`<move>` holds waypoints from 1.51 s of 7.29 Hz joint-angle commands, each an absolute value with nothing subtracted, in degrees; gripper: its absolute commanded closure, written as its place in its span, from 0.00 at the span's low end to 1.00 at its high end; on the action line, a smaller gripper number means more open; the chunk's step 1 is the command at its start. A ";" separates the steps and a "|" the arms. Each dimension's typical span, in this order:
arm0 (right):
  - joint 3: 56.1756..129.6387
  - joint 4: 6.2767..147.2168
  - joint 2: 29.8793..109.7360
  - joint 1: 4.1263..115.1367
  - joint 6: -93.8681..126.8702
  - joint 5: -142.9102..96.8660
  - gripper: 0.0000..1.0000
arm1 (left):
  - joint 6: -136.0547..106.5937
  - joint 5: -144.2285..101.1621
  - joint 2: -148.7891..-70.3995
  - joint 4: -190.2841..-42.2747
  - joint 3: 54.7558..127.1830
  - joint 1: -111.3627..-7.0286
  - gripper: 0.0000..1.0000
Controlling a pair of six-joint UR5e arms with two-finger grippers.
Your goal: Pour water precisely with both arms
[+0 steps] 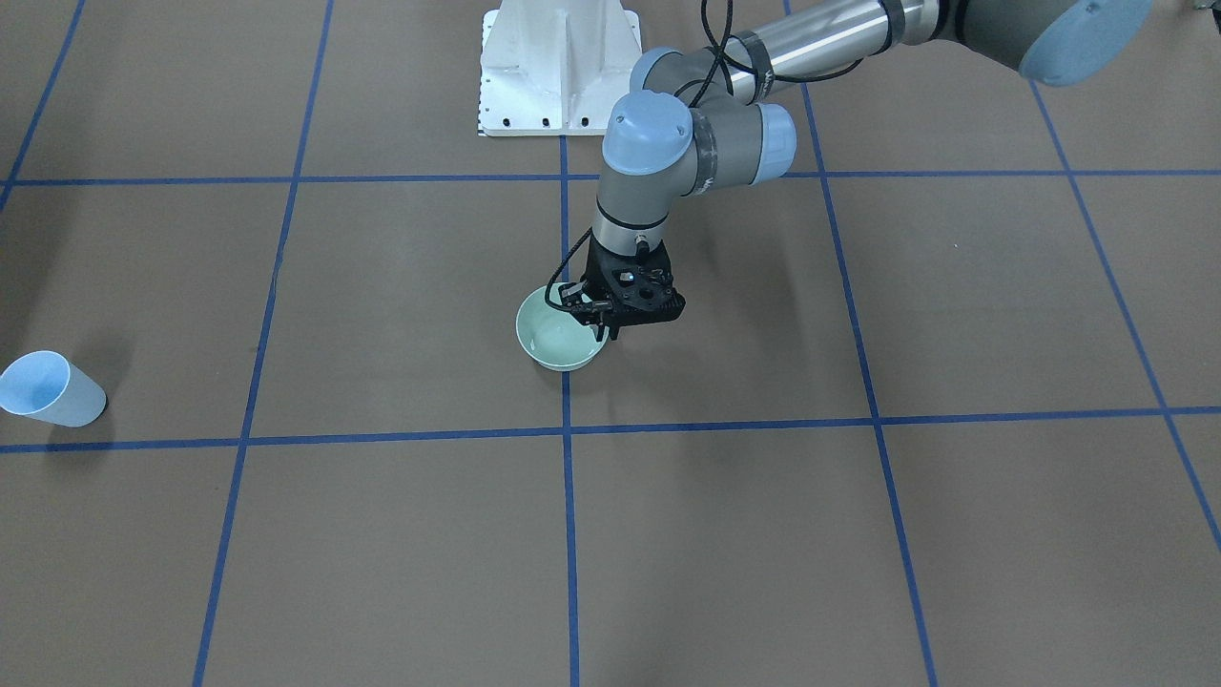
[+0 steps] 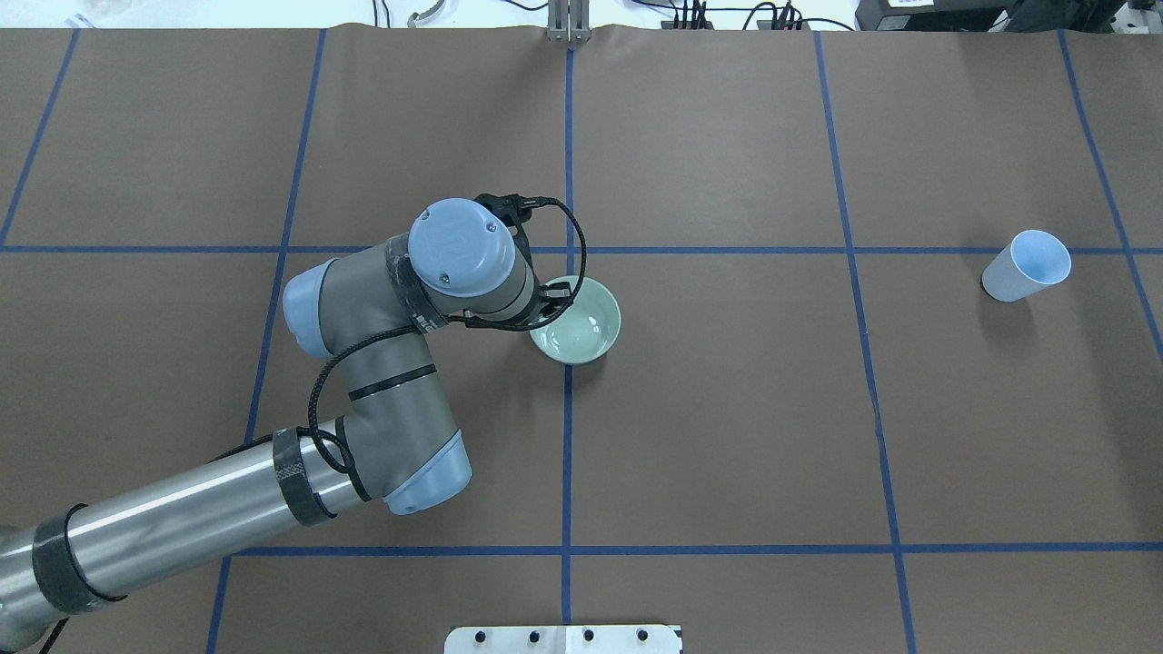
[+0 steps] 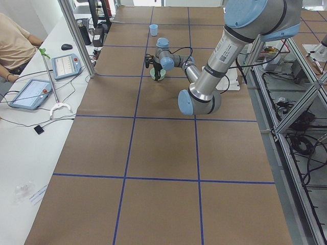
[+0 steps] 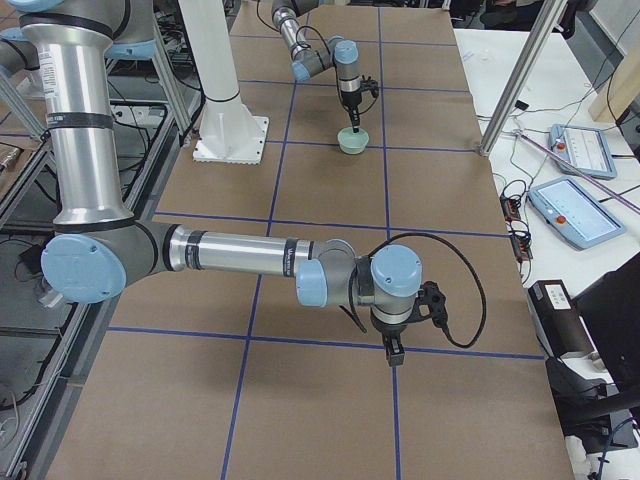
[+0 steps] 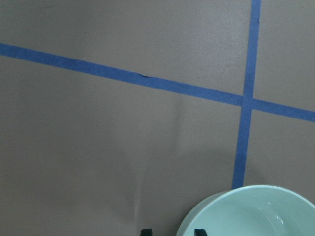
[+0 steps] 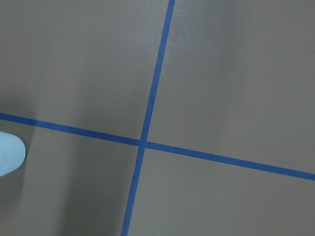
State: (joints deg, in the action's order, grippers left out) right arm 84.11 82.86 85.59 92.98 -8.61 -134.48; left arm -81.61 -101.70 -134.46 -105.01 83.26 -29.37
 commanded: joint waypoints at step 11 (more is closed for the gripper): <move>83.23 82.62 86.22 92.90 -8.61 -133.42 0.01 | -50.85 -119.17 -108.77 -105.20 102.81 -46.82 1.00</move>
State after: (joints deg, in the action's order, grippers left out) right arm 83.33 82.64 85.96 92.90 -8.68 -133.43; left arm -56.71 -116.98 -114.85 -104.97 99.83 -43.75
